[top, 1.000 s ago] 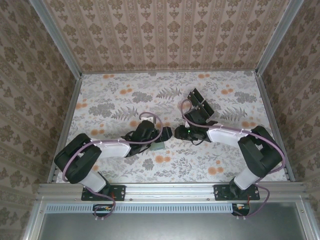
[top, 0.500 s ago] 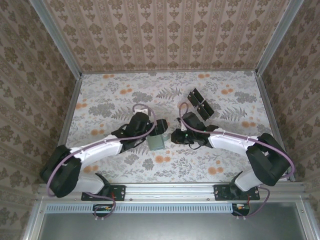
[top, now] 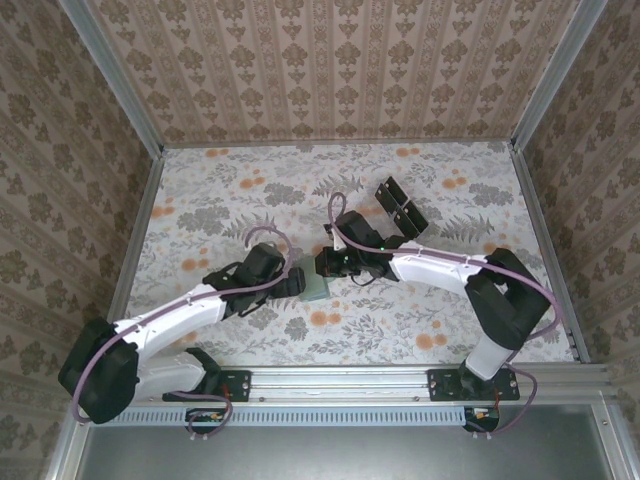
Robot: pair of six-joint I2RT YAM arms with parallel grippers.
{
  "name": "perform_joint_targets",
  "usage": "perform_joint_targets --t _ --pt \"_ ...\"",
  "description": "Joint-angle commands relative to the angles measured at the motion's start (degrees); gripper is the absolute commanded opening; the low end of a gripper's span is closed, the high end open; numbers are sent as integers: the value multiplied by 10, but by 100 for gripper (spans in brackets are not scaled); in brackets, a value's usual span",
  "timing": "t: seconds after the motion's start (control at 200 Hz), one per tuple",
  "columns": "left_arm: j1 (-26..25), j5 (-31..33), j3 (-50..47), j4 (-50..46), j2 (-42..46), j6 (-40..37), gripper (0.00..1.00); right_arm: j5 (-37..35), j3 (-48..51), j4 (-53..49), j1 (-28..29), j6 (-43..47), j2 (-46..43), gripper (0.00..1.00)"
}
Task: Put the credit cards into the card holder
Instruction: Close the credit card at the center of the table.
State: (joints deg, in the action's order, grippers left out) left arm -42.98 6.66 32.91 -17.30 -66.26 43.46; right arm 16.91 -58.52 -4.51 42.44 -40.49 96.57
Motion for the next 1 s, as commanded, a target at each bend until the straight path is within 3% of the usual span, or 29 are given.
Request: perform_joint_targets --t 0.0,0.295,0.995 --pt "-1 -6 -15 5 -2 -16 100 13 -29 -14 4 13 36 7" --pt "-15 -19 -35 63 -19 -7 100 23 -47 -1 4 10 97 5" --pt "-37 3 -54 104 -104 8 100 31 -41 -1 -2 7 106 5"
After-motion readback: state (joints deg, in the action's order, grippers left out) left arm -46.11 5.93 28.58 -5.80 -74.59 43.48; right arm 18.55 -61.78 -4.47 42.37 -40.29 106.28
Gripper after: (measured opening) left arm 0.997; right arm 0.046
